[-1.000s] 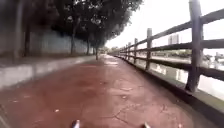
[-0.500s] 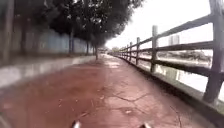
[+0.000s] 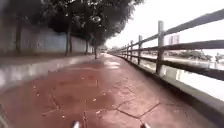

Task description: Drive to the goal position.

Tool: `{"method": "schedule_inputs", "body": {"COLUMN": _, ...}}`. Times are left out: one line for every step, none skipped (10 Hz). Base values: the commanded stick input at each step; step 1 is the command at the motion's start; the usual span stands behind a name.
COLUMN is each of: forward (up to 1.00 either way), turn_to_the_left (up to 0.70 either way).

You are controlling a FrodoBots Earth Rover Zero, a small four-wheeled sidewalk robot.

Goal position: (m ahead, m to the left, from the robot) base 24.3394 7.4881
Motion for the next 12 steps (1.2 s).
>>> {"method": "schedule_inputs", "body": {"forward": 0.70, "turn_to_the_left": 0.00}}
{"method": "schedule_inputs", "body": {"forward": 0.70, "turn_to_the_left": 0.00}}
{"method": "schedule_inputs", "body": {"forward": 0.70, "turn_to_the_left": 0.00}}
{"method": "schedule_inputs", "body": {"forward": 0.70, "turn_to_the_left": 0.00}}
{"method": "schedule_inputs", "body": {"forward": 0.70, "turn_to_the_left": 0.00}}
{"method": "schedule_inputs", "body": {"forward": 0.70, "turn_to_the_left": 0.00}}
{"method": "schedule_inputs", "body": {"forward": 0.70, "turn_to_the_left": 0.00}}
{"method": "schedule_inputs", "body": {"forward": 0.70, "turn_to_the_left": 0.00}}
{"method": "schedule_inputs", "body": {"forward": 0.70, "turn_to_the_left": 0.00}}
{"method": "schedule_inputs", "body": {"forward": 0.70, "turn_to_the_left": 0.00}}
{"method": "schedule_inputs", "body": {"forward": 0.70, "turn_to_the_left": 0.00}}
{"method": "schedule_inputs", "body": {"forward": 0.70, "turn_to_the_left": 0.00}}
